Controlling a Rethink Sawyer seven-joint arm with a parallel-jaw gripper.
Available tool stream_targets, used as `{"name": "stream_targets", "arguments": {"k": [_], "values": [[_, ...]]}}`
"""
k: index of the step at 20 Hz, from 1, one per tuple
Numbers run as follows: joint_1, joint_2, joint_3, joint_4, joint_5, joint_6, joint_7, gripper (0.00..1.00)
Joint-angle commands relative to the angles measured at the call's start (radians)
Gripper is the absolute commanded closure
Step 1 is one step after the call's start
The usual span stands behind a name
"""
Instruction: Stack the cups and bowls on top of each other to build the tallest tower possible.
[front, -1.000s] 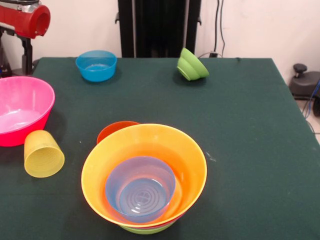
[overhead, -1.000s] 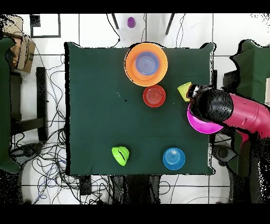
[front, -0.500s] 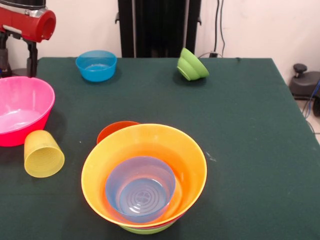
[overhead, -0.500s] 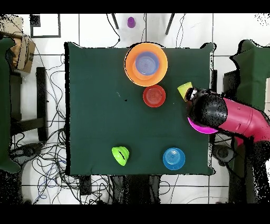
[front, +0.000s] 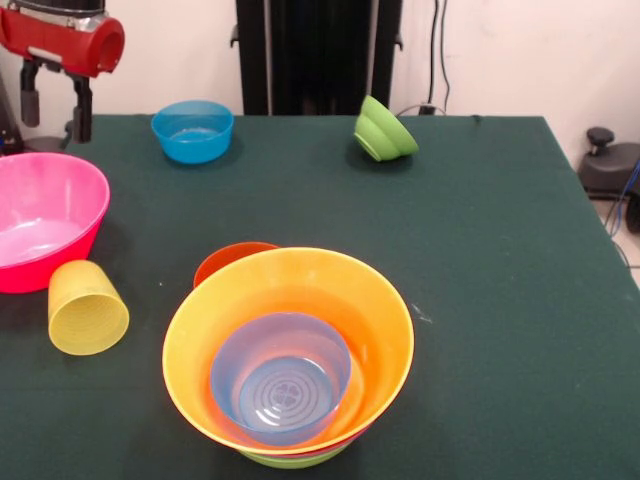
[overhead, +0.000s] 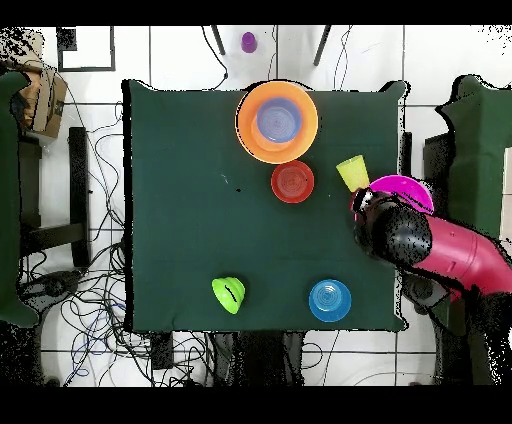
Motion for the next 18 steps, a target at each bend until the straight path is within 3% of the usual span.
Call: {"name": "stream_targets", "arguments": {"k": [1, 4, 8, 13, 18], "values": [[-0.053, -0.069, 0.122, 0.178, 0.003, 0.023, -0.068, 0.0], [-0.055, -0.071, 0.133, 0.181, -0.009, 0.028, -0.068, 0.0], [-0.066, -0.003, 0.157, 0.146, -0.044, -0.017, -0.07, 0.0], [0.018, 0.071, 0.088, 0.044, -0.106, -0.019, -0.028, 0.0], [0.039, 0.166, 0.101, -0.062, -0.141, 0.003, -0.076, 0.0]]}}
